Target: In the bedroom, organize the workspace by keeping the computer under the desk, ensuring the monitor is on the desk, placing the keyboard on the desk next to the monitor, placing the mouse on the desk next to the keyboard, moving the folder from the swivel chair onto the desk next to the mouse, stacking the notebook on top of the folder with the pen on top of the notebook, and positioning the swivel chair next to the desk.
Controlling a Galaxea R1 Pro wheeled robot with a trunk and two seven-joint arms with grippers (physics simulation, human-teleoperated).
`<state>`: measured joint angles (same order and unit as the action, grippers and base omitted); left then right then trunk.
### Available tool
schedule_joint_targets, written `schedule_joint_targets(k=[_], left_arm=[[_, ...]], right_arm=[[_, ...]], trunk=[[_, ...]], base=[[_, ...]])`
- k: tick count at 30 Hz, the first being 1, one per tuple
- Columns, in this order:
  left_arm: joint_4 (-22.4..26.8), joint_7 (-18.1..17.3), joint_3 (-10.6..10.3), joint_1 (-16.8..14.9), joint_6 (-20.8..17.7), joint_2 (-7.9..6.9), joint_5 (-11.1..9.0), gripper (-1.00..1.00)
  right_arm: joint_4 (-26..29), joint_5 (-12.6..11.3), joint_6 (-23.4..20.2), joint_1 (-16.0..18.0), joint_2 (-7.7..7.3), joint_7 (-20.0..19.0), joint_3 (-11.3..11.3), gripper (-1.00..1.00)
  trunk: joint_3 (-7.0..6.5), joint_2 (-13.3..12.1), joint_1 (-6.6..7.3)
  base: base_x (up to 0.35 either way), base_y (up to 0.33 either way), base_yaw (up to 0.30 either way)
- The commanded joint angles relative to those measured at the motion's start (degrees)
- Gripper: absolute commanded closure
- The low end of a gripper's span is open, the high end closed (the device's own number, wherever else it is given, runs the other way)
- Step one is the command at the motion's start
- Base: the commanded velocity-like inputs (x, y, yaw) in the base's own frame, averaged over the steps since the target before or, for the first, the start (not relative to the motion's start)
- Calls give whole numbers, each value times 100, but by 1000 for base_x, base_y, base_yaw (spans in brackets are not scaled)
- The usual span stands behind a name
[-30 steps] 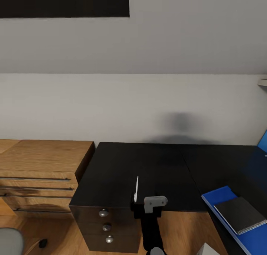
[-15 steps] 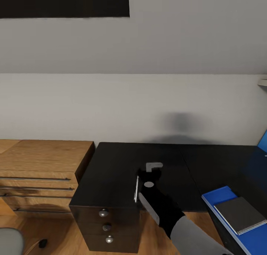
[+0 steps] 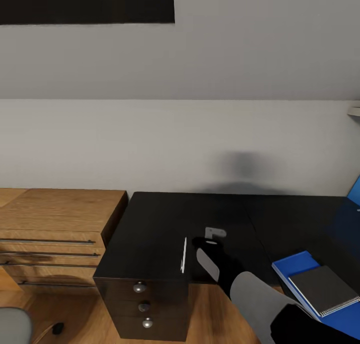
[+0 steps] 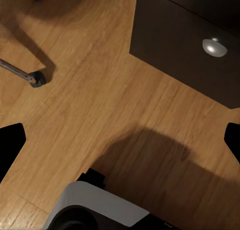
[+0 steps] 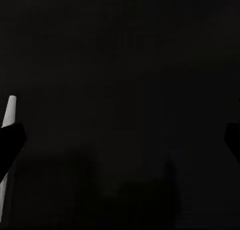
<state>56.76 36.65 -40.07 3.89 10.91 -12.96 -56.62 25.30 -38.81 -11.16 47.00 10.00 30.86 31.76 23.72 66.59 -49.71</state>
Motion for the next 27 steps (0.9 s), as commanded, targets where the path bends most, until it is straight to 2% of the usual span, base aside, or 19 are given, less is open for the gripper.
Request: schedule_joint_targets(k=[1, 7, 14, 27], left_arm=[[5, 18, -20, -2, 43, -6, -51, -100], [1, 18, -25, -2, 46, -10, -38, -100], [0, 18, -27, -2, 50, -13, -34, -100], [2, 26, -19, -2, 51, -14, -33, -100]], right_arm=[[20, -156, -57, 8, 0, 30, 12, -100], [58, -393, -121, 11, 0, 19, -11, -100], [166, -440, -104, 7, 0, 21, -17, -100], [181, -384, -92, -5, 0, 31, 8, -100]], trunk=[[5, 4, -1], [5, 4, -1], [5, 4, -1], [40, 4, -1]], base=[[0, 0, 0], [0, 0, 0], [0, 0, 27], [0, 0, 236]])
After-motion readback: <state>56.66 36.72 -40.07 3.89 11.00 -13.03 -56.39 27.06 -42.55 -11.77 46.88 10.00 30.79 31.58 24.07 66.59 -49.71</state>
